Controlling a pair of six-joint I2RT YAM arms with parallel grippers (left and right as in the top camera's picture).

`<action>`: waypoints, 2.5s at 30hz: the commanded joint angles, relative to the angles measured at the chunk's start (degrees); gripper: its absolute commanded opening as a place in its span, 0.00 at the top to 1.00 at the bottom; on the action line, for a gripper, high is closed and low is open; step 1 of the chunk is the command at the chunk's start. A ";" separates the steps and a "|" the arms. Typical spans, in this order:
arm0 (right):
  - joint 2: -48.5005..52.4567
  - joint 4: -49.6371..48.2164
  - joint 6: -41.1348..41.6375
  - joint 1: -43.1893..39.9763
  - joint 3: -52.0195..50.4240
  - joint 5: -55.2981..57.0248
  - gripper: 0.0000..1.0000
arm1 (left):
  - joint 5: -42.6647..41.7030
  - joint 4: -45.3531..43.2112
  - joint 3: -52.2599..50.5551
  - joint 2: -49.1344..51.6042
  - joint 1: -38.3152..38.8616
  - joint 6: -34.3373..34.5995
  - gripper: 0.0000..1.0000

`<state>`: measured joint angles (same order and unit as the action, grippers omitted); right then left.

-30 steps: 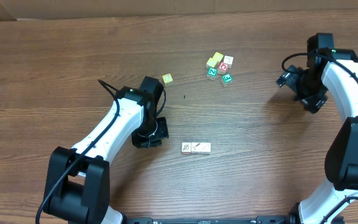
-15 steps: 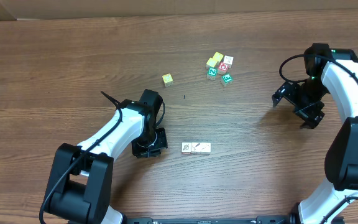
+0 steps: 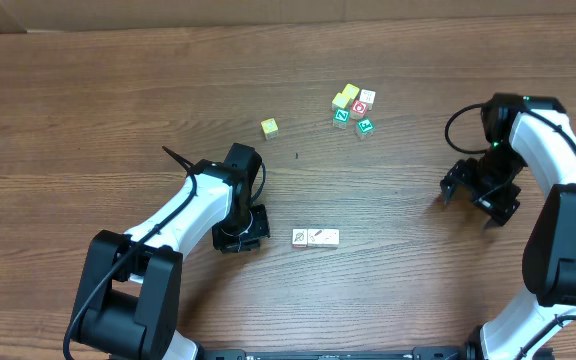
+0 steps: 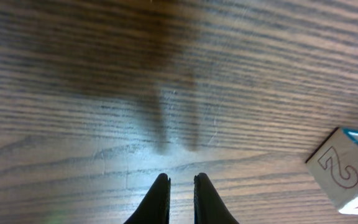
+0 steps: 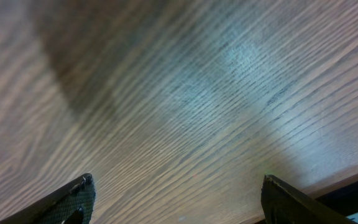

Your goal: Flip 3 blocks

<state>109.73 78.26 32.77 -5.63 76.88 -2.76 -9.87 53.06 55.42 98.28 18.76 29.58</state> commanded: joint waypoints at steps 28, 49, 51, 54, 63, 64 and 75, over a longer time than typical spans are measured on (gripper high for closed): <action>-19.23 5.66 -19.30 0.20 6.38 -16.39 0.96 | -0.50 -1.33 -0.46 0.46 0.07 0.24 0.95; -45.72 -15.10 -14.36 0.26 -18.36 -18.73 0.96 | -0.70 -2.19 -0.52 0.46 0.15 0.92 0.96; -45.00 -17.46 -14.34 0.74 -21.97 -21.49 0.96 | -0.68 -2.32 -0.52 0.46 0.46 1.70 0.96; -44.26 -21.40 -13.18 3.06 -26.03 -22.16 0.96 | -0.68 -3.28 -0.55 0.46 1.29 2.36 0.96; -35.45 -29.05 -7.02 22.29 -27.04 -10.10 0.96 | -0.61 -7.15 -0.55 0.46 4.96 2.36 0.96; -34.40 -29.79 -7.02 23.58 -27.04 -10.12 0.96 | -0.46 -7.34 -0.55 0.46 5.27 2.38 0.96; -22.67 -33.11 3.50 29.11 -27.04 -10.36 0.96 | 2.84 -13.88 -0.55 0.46 6.99 -0.02 0.95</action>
<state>84.38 46.04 33.01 22.55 50.06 -13.98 -8.32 39.68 55.31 98.28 25.45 31.07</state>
